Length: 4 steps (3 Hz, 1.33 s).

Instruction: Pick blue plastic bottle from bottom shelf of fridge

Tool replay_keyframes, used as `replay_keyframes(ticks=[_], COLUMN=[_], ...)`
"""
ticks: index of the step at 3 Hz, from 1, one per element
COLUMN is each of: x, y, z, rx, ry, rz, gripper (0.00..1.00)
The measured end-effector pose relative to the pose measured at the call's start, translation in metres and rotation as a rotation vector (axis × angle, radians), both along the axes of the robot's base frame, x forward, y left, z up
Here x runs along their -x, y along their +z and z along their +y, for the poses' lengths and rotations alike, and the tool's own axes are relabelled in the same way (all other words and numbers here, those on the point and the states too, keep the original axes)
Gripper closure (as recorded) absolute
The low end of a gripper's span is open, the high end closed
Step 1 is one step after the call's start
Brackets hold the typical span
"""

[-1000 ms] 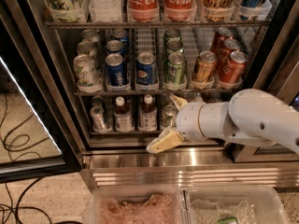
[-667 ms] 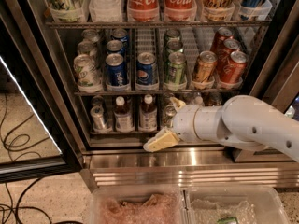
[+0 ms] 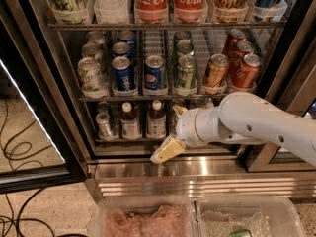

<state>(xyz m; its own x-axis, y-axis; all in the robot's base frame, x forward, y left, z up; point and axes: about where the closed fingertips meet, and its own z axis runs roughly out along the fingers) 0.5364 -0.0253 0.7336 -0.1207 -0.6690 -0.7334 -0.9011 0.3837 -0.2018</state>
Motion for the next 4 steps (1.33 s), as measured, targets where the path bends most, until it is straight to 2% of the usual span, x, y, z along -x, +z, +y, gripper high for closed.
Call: replay_keyframes(ticks=[2, 3, 4], x=[-0.003, -0.007, -0.025], y=[-0.015, -0.025, -0.029], z=[-0.001, -0.004, -0.002], rx=[-0.008, -0.015, -0.005], ry=[-0.013, -0.025, -0.040], rz=[0.019, 0.011, -0.023], gripper=[0.00, 0.00, 0.00])
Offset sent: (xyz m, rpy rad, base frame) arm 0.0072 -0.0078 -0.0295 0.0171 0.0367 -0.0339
